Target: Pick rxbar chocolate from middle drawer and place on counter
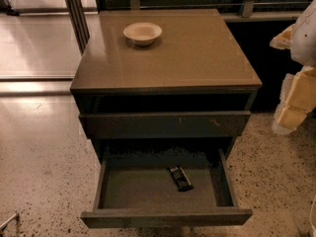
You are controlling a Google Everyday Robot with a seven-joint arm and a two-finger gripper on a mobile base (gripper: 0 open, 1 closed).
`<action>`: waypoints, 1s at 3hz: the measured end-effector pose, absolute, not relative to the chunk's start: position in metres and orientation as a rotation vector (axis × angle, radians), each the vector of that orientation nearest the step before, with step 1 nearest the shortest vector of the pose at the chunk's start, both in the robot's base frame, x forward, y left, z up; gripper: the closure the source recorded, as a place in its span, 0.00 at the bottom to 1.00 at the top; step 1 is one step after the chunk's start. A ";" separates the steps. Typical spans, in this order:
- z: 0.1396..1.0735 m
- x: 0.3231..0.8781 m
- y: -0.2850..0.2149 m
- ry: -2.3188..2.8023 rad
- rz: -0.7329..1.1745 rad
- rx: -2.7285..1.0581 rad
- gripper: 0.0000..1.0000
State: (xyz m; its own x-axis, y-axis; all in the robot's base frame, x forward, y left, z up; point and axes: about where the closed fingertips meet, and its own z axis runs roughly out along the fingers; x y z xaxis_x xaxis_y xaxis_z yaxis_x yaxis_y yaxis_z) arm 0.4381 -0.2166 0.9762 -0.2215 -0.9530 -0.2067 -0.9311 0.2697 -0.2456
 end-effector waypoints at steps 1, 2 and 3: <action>0.976 0.438 -0.217 2.232 -0.098 -1.725 0.00; 0.969 0.442 -0.217 2.225 -0.103 -1.699 0.18; 0.927 0.449 -0.208 2.225 -0.021 -1.643 0.40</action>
Offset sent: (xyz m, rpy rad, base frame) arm 0.0086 -0.0013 -0.0219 0.0292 -0.0257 -0.0265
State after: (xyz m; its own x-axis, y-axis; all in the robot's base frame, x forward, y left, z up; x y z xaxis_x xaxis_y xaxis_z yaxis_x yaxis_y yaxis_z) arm 0.4491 -0.2084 0.9265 -0.2489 -0.9251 -0.2868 -0.9196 0.3186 -0.2296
